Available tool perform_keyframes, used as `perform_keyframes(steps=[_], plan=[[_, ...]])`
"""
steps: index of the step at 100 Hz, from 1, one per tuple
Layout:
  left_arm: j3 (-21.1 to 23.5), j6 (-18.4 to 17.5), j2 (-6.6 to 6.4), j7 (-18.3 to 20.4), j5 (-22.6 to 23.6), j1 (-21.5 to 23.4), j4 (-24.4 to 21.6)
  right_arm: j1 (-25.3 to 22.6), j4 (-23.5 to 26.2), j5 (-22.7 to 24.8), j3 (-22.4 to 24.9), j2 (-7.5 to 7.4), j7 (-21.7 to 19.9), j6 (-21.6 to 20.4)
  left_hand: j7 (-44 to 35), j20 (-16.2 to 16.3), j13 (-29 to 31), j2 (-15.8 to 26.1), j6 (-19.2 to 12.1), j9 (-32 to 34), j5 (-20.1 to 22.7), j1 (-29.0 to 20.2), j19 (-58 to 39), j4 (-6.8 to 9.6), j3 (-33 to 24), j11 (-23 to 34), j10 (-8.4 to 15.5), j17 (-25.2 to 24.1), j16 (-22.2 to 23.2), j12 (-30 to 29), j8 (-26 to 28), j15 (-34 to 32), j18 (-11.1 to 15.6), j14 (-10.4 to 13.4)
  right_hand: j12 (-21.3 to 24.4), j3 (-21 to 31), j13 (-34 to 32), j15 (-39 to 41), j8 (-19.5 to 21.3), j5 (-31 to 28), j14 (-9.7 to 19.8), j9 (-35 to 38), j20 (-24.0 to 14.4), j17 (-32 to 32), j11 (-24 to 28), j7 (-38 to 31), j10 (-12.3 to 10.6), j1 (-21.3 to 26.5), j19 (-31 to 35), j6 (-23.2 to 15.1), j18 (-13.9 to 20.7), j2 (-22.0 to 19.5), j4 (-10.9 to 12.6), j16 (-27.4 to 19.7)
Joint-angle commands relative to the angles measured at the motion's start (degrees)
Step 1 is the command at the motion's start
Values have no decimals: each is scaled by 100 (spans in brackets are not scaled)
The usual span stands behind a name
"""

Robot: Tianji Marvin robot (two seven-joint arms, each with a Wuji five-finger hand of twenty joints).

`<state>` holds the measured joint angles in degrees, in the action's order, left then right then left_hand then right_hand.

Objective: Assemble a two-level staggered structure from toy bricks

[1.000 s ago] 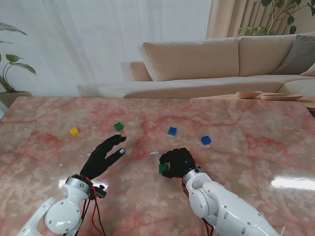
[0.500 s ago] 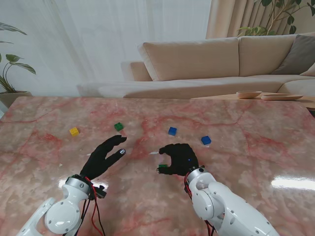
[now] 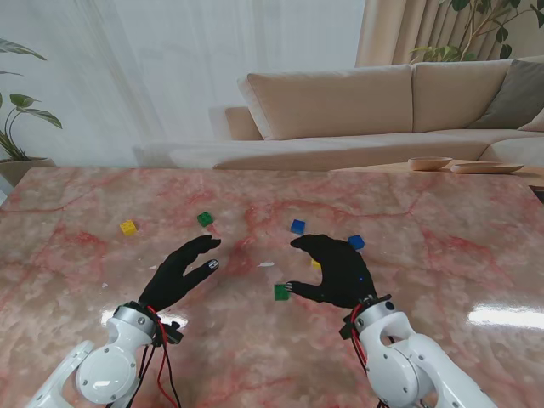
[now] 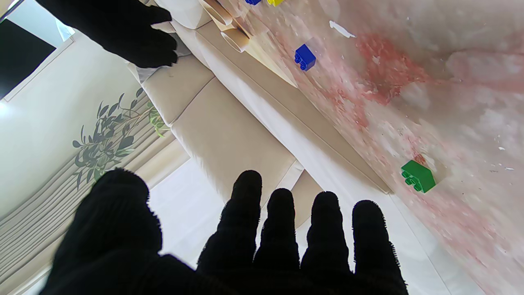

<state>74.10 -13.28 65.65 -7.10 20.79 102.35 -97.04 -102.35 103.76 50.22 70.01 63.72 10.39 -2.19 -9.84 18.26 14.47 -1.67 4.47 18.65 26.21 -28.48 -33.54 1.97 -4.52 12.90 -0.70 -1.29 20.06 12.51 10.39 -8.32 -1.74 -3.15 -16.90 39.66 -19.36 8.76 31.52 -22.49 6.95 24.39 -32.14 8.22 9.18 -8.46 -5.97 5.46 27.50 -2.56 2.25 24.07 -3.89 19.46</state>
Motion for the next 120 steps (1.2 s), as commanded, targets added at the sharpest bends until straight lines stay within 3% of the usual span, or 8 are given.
perform_keyframes(steps=[1,19,30,35,60,97,111,120], plan=[[-27,3,-1,-22,19,27,-11,-239,42,-173,147,-68,-133,-55,83,-59,-158,226,31,-69,53,-17,105,-2,223,-130,37,-61,-67,-79,-50,210,68,211,241,113,-131,-253,-146,201,-95,-126,305,15,-239,229,-3,-352,-293,-22,126,-131,249,-222],[-27,-9,-12,1,58,41,-22,-782,198,-507,795,-20,-111,-328,89,-62,-162,223,33,-69,47,-16,112,3,220,-134,35,-61,-70,-81,-52,214,70,214,704,196,-338,-495,-323,89,-215,60,893,254,-442,309,93,-550,-500,-15,293,-286,329,-597],[-43,-21,-20,37,54,28,-14,-1033,299,-785,1085,7,-185,-388,93,-64,-167,215,33,-69,41,-22,115,7,216,-136,40,-61,-72,-82,-52,217,71,215,737,309,-407,-462,-340,83,-311,71,929,313,-431,291,81,-450,-412,-121,154,-428,454,-611],[-54,-23,-24,63,36,16,-3,-1095,315,-840,1148,19,-184,-367,95,-67,-172,210,28,-82,35,-19,121,8,217,-141,48,-64,-72,-83,-52,220,74,217,752,320,-391,-455,-344,108,-300,56,977,269,-422,260,93,-402,-308,-139,127,-472,735,-617],[54,63,-91,367,61,7,-77,-1100,211,-884,1175,35,-125,-329,116,-91,-227,142,9,-133,-26,-33,175,18,207,-156,59,-71,-80,-87,-56,240,81,226,728,220,-347,-458,-313,93,-210,39,1020,209,-423,208,53,-378,-273,-131,145,-460,799,-600],[1474,686,-387,1694,1041,507,-954,-1001,-13,-975,1188,45,-80,-414,141,-151,-564,-424,78,-380,-267,-143,680,73,56,-136,-51,-129,-35,-52,-60,263,49,168,717,104,-340,-461,-294,71,-158,34,1066,184,-426,167,55,-352,-245,-148,132,-451,640,-601],[1985,868,-469,2137,1553,777,-1197,-965,-106,-1019,1176,45,-90,-436,147,148,-728,-978,162,-448,-323,-120,1106,68,-276,-70,-64,-153,136,122,-88,188,-5,56,705,85,-338,-452,-285,72,-133,38,1067,171,-413,155,51,-303,-224,-147,118,-424,594,-592],[2210,1019,-511,2388,1896,933,-1306,-929,-164,-1029,1150,35,-133,-461,89,478,-901,-1341,228,-421,-249,2,1512,-76,-794,-83,-123,-158,173,249,-110,249,83,70,691,73,-337,-438,-280,70,-122,48,1063,160,-399,147,35,-284,-207,-145,112,-441,566,-576]])
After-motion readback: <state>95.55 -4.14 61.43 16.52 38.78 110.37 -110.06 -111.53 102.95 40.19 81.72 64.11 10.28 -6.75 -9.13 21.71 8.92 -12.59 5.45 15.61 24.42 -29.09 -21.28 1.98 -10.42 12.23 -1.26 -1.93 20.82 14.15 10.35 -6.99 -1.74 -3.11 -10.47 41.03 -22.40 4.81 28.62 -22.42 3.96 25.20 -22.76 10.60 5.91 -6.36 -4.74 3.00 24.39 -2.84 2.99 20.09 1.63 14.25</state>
